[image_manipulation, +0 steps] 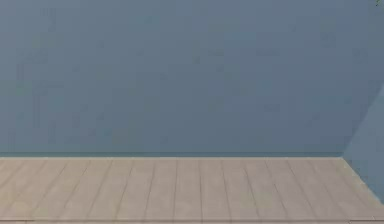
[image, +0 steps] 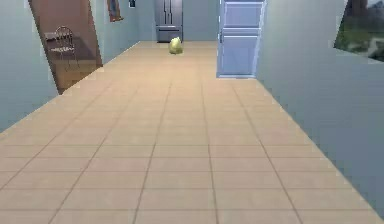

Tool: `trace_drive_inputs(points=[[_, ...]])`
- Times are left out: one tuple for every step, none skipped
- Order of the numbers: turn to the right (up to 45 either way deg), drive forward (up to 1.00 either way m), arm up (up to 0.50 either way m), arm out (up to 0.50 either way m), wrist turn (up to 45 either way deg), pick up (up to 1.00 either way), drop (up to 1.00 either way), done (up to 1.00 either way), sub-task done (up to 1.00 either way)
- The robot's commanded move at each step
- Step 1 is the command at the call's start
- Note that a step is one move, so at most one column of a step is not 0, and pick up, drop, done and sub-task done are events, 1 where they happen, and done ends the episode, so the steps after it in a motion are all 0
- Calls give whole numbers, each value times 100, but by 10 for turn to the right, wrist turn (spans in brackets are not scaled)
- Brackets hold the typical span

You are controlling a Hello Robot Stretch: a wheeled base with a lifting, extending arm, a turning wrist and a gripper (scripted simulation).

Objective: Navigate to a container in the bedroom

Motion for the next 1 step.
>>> trace_drive_inputs(points=[[0,100,0,0,0,0,0,0,0]])
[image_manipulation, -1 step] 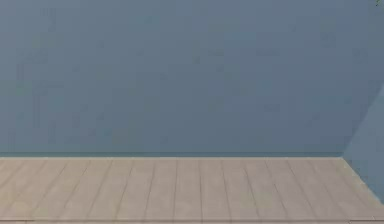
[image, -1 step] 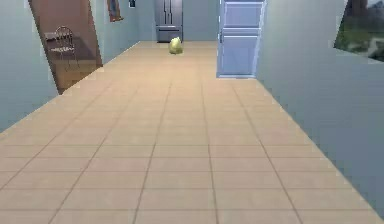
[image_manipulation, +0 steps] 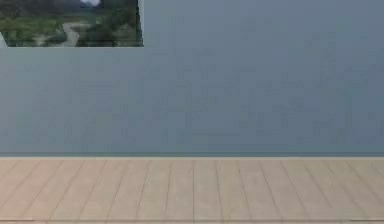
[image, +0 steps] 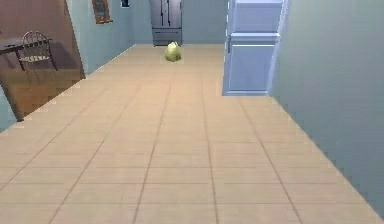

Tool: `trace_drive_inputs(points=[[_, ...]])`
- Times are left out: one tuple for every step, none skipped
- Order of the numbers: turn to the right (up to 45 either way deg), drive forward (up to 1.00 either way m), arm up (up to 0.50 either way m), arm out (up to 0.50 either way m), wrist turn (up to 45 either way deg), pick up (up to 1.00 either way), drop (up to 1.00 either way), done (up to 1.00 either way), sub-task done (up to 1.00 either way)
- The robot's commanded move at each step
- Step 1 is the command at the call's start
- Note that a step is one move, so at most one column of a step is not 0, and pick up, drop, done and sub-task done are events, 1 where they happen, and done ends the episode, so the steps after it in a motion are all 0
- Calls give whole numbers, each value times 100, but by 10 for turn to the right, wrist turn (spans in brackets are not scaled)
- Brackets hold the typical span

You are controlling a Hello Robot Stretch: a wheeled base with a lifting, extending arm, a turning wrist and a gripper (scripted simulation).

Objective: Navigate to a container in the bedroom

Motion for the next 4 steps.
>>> trace_drive_inputs(points=[[0,100,0,0,0,0,0,0,0],[0,100,0,0,0,0,0,0,0],[-30,0,0,0,0,0,0,0,0],[0,100,0,0,0,0,0,0,0]])
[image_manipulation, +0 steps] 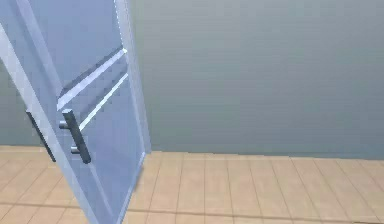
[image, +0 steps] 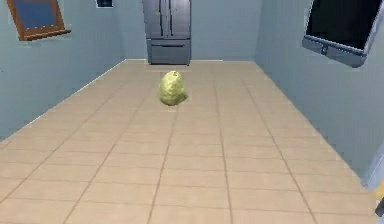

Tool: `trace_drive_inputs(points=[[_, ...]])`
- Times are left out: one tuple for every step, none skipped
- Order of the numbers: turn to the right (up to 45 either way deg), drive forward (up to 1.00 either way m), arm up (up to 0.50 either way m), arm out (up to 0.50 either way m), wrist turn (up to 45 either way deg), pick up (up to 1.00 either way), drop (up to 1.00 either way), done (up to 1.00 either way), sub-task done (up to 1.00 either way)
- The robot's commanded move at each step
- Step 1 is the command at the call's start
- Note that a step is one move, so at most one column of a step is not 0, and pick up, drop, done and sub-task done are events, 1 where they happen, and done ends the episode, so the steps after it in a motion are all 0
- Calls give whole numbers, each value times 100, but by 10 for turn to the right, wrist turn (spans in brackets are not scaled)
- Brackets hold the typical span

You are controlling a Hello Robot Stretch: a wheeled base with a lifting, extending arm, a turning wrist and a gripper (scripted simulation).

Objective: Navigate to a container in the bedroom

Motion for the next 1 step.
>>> trace_drive_inputs(points=[[-60,0,0,0,0,0,0,0,0]])
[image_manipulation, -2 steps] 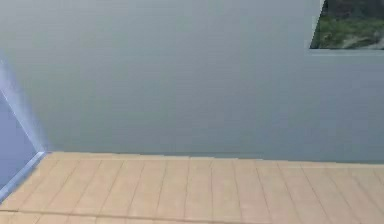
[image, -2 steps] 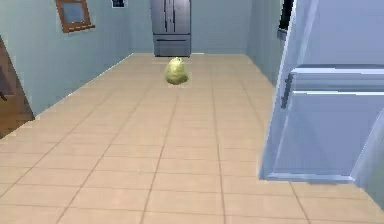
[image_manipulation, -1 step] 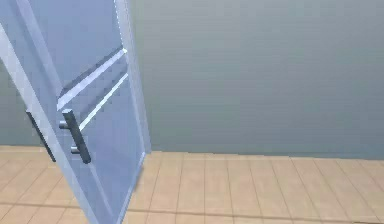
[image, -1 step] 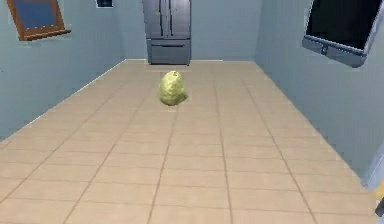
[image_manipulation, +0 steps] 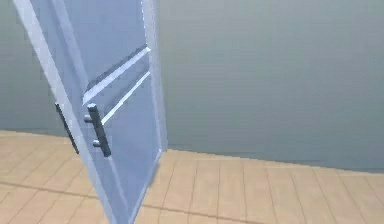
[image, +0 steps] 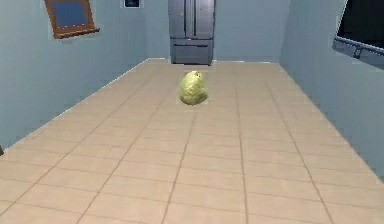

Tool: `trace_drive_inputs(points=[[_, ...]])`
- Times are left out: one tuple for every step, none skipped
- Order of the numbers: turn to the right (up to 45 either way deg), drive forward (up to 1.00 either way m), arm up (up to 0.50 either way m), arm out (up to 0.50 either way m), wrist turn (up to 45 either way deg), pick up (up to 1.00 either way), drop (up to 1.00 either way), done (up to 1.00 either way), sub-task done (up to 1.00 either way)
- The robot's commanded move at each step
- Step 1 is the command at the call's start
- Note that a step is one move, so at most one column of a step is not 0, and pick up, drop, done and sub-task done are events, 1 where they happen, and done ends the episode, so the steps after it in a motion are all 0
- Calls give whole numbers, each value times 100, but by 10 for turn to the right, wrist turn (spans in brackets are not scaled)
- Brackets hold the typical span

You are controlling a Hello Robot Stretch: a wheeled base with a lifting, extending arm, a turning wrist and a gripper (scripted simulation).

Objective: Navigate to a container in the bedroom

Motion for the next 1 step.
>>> trace_drive_inputs(points=[[0,25,0,0,0,0,0,0,0]])
